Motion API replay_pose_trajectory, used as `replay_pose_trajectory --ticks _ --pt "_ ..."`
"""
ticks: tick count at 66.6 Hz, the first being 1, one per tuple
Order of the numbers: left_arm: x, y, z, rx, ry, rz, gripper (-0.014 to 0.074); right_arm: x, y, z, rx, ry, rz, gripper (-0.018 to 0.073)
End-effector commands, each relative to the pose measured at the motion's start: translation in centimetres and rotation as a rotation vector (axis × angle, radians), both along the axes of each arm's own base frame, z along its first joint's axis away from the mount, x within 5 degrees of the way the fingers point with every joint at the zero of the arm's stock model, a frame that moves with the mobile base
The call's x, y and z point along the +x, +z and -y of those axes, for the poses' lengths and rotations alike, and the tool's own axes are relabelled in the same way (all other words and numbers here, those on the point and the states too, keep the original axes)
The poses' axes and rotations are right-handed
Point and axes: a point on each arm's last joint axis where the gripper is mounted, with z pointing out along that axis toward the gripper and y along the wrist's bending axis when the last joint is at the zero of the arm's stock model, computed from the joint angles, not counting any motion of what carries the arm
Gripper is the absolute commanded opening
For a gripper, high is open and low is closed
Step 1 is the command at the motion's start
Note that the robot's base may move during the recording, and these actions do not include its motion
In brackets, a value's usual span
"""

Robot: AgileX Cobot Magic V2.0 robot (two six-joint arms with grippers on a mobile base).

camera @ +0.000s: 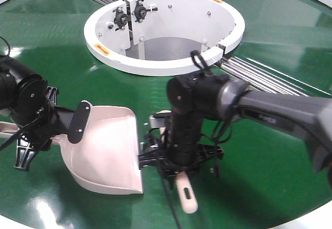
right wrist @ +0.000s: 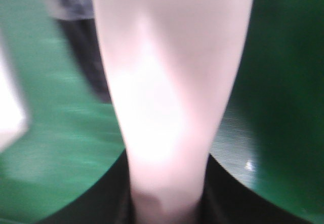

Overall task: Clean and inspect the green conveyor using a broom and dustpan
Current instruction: 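Sweep the black cable into the dustpan with the brush in the right gripper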

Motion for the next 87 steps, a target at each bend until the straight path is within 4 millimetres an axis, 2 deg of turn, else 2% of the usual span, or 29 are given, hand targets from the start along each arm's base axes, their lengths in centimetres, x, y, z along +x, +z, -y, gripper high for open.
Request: replay_pose_trajectory --ticks 1,12,18,24,30,52,65,74,87 --pt "-0.3 1.2 0.4 0.0 -0.053 0.008 -0.0006 -0.8 3.0 -2.5 0.079 0.053 -0.013 -0.0003" --pt "-0.3 1.2 0.4 0.0 -0.053 0.008 -0.0006 -0.9 3.7 -6.8 0.187 0.121 0.003 -0.0003" --pt "-0.3 1.2 0.4 0.0 -0.053 0.008 -0.0006 -1.0 4.8 -9.1 0.264 0.172 0.027 -0.0003" --pt "-0.3 1.2 0.4 0.0 -0.053 0.008 -0.0006 -1.0 5.9 -10.4 0.309 0.201 0.063 -0.0003" --pt "-0.3 1.2 0.4 0.0 -0.053 0.008 -0.0006 -1.0 7.2 -10.7 0.332 0.213 0.101 -0.0002" --pt "-0.3 1.2 0.4 0.0 -0.053 0.008 -0.0006 -0.5 10.5 -8.6 0.329 0.205 0.204 -0.0001" --pt "-0.3 1.2 0.4 0.0 -0.053 0.008 -0.0006 0.3 11.5 -7.4 0.303 0.184 0.255 -0.0001" --pt "-0.3 1.2 0.4 0.0 -0.053 0.008 -0.0006 0.7 10.6 -5.9 0.259 0.171 0.24 -0.0001" --pt "-0.3 1.2 0.4 0.0 -0.053 0.008 -0.0006 1.0 8.2 -1.5 0.102 0.134 0.202 -0.0001"
